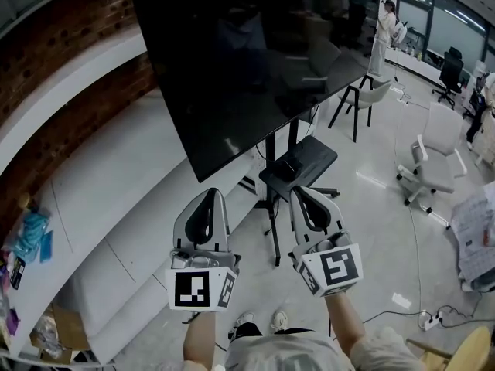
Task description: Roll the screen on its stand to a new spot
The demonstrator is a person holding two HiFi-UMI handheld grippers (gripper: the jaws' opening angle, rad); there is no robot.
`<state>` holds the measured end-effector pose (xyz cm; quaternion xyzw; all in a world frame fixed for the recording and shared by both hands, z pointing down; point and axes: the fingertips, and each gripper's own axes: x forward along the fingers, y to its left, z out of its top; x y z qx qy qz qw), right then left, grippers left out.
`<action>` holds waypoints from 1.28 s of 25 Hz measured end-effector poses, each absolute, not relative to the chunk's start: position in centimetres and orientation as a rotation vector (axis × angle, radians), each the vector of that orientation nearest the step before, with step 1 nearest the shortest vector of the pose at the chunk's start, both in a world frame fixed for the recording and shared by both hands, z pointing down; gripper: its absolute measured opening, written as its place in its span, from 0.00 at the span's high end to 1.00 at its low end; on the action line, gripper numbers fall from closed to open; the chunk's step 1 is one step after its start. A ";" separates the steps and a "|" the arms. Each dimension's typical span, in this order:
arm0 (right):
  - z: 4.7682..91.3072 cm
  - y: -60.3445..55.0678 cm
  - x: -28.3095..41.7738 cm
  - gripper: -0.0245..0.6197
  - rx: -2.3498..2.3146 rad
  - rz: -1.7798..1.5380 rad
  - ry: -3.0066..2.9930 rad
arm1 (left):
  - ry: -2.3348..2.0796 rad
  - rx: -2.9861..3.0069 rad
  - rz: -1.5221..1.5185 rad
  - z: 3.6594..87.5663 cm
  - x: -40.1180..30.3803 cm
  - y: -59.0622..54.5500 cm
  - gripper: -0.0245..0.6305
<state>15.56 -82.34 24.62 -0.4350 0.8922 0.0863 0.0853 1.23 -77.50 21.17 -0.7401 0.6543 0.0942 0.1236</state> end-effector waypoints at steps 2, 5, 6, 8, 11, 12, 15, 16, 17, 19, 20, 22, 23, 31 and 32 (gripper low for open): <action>24.0 -82.9 13.8 0.93 -1.285 0.269 2.651 | 1.901 -2.161 0.295 20.5 -0.3 -78.4 0.94; 22.4 -83.5 11.6 0.93 -1.271 0.304 2.618 | 1.876 -2.171 0.308 19.1 -2.2 -79.9 0.94; 21.7 -83.7 10.9 0.93 -1.264 0.316 2.604 | 1.867 -2.174 0.312 18.6 -2.8 -80.4 0.94; 20.4 -84.0 9.2 0.93 -1.241 0.338 2.578 | 1.845 -2.189 0.333 17.5 -4.1 -81.4 0.94; 18.7 -84.7 6.1 0.93 -1.210 0.364 2.553 | 1.817 -2.200 0.367 15.5 -6.8 -82.9 0.93; 18.3 -84.9 5.1 0.92 -1.200 0.373 2.545 | 1.807 -2.205 0.367 14.9 -7.7 -83.5 0.91; 17.7 -85.9 1.7 0.63 -1.149 0.393 2.537 | 1.772 -2.255 0.363 13.7 -10.4 -86.0 0.66; 17.8 -86.2 0.5 0.60 -1.141 0.399 2.541 | 1.767 -2.279 0.369 13.4 -11.2 -86.9 0.62; 18.2 -86.6 -0.5 0.57 -1.142 0.407 2.550 | 1.762 -2.305 0.374 13.1 -12.0 -87.9 0.60; 19.5 -87.6 -2.6 0.56 -1.154 0.408 2.588 | 1.746 -2.369 0.372 12.9 -13.0 -90.0 0.55; 20.4 -88.3 -3.7 0.56 -1.160 0.394 2.614 | 1.737 -2.401 0.357 12.9 -13.3 -91.1 0.53; 22.3 -89.7 -6.0 0.56 -1.170 0.350 2.670 | 1.718 -2.450 0.305 13.0 -13.6 -93.2 0.53; 23.2 -90.4 -7.1 0.55 -1.176 0.327 2.695 | 1.707 -2.472 0.276 13.1 -13.6 -94.2 0.53; 28.0 -94.5 -11.1 0.55 -1.304 0.212 2.730 | 1.578 -2.660 0.104 14.5 -11.5 -98.8 0.53; 28.3 -95.0 -11.2 0.55 -1.330 0.204 2.724 | 1.584 -2.655 0.094 14.5 -11.5 -99.0 0.53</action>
